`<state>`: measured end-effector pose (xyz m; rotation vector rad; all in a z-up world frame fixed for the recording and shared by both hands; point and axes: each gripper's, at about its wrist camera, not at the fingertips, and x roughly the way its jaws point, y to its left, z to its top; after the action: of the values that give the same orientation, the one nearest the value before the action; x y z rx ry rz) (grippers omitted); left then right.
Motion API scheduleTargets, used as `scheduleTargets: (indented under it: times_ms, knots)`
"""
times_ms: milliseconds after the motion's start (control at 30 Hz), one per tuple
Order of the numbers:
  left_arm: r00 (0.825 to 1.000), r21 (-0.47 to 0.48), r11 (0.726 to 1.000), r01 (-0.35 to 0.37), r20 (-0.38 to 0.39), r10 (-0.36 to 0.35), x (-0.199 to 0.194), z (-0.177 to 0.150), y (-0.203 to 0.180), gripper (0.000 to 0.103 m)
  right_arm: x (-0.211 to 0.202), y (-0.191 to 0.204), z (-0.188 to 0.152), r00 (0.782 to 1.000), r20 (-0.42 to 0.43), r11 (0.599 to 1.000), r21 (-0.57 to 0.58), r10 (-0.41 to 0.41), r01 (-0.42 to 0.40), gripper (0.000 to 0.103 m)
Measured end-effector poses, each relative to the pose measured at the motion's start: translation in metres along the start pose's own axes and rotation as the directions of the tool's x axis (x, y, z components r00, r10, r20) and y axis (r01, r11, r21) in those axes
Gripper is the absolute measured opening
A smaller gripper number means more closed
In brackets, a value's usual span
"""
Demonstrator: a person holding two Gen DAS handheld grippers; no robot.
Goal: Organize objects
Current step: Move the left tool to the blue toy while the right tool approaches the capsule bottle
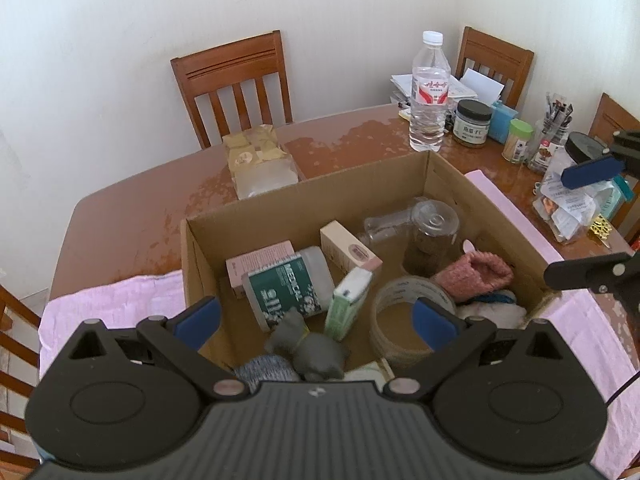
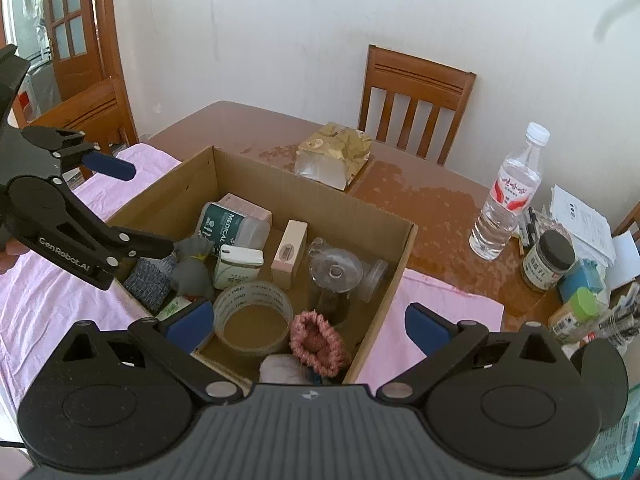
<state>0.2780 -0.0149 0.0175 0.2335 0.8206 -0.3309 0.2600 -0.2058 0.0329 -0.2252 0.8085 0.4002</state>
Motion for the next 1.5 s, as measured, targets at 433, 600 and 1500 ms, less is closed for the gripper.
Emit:
scheduleTargets:
  times_ms: [433,600,1500]
  knots:
    - [0.999,-0.12,0.992,-0.032,-0.013,0.03,-0.026,-0.035,-0.012,0.102,-0.007,0.027,-0.06,0.999,-0.029,0.997,0.06,0.039,-0.037,0.103]
    - [0.999,-0.16,0.986,-0.044,-0.01,0.043,-0.031,-0.047,-0.017,0.102,-0.007,0.035,-0.075,0.998,-0.032,0.997,0.057,0.05,-0.048,0.103]
    - [0.996,-0.241,0.969,-0.061,-0.083,0.042,-0.013,-0.122,-0.005,0.102,0.063,0.105,-0.114,0.99,-0.114,0.996,-0.015,-0.088,0.087,0.103]
